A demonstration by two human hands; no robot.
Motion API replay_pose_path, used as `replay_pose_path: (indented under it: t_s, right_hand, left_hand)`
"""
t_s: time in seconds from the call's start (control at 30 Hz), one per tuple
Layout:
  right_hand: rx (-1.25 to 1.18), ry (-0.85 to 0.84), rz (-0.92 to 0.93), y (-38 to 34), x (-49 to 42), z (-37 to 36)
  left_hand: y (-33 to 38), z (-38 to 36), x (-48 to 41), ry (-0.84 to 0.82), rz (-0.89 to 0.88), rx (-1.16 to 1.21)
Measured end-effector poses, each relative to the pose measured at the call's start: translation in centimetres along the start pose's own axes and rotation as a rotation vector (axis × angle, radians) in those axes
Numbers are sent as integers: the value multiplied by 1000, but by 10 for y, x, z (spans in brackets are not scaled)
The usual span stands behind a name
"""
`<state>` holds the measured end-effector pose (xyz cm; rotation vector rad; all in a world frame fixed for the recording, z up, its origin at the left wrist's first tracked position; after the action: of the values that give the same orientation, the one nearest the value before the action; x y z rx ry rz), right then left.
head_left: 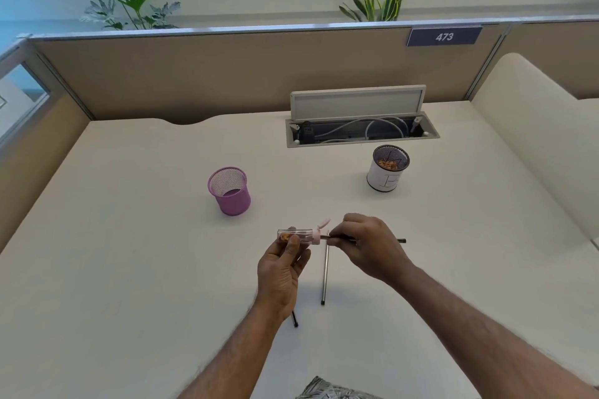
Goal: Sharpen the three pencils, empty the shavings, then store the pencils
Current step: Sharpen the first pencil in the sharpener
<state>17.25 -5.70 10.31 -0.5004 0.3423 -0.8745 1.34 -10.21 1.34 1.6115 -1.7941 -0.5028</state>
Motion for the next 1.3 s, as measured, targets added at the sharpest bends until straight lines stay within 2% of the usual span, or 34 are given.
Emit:
replay_pose_path:
  t_s: [0.3,0.57,0.8,1.1,1.3]
  right_hand:
    - [-118,-227,-58,3,-7,-7]
    - [-158,-146,-81,12,-4,-8]
    - [-99,-33,-43,13,0,-10]
    - [-266,-113,-85,18,0,-17]
    - [-404,-261,-197,26,0,-21]
  left_hand:
    - [5,3,2,-42,2,-96]
    - [10,1,-2,-36,-20,-143]
    - [7,2,-3,1,-23,-172]
    - [11,4,-3,-31,-12,-211]
    - [12,3,-4,-86,-8,-213]
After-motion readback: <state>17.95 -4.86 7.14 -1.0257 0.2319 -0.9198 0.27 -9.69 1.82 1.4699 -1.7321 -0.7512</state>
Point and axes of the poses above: each hand's wrist, its own x-axis away from the middle knuckle, its own z-axis out of the back of the hand, y = z × x, the point moved 5 cm from there along -x, towards the middle knuckle, and after that the axes turned 15 degrees about -y, right-handed, at the moved point
